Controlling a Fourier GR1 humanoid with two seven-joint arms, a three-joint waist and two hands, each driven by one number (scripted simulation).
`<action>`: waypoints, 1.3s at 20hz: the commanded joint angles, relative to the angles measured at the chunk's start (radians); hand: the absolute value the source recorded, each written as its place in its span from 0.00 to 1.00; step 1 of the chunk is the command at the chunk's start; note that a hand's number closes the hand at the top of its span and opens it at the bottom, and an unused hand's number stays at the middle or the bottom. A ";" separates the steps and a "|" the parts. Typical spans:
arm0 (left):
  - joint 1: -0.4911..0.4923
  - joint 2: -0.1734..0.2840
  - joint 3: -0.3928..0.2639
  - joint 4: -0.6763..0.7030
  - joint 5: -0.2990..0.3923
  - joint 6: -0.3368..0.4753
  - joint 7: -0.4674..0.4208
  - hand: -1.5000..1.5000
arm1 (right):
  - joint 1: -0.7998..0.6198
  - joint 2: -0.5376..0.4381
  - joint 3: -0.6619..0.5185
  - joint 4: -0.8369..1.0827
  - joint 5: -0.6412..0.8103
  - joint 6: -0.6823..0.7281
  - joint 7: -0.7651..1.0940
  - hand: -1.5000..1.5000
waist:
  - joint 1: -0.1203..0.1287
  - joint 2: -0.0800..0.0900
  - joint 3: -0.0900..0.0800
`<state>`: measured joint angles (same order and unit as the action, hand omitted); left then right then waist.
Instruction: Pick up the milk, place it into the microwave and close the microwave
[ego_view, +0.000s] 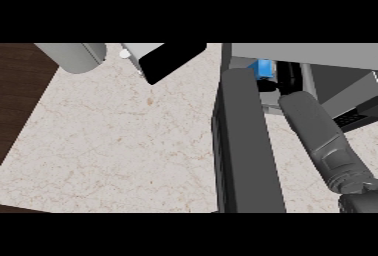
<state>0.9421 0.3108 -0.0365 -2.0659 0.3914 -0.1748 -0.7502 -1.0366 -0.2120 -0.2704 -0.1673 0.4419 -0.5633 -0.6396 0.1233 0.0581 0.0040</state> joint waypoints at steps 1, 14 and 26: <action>-0.028 0.001 -0.004 -0.029 -0.013 0.023 0.033 0.00 | -0.024 0.010 0.031 0.042 0.039 -0.009 0.012 0.00 | 0.010 0.004 0.001; -0.108 -0.016 -0.085 -0.006 -0.075 0.020 0.068 0.00 | 0.015 0.029 -0.049 0.043 -0.049 0.214 -0.139 0.00 | -0.026 -0.010 0.002; -0.167 -0.048 -0.185 0.007 -0.194 0.032 0.094 0.00 | 0.090 -0.002 -0.102 0.043 -0.118 0.478 -0.252 0.00 | -0.078 -0.039 -0.002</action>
<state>0.8189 0.2758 -0.2057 -2.0761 0.2279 -0.1514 -0.6626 -0.9700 -0.1953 -0.3609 -0.1244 0.3413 -0.1709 -0.8672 0.0644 0.0276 0.0038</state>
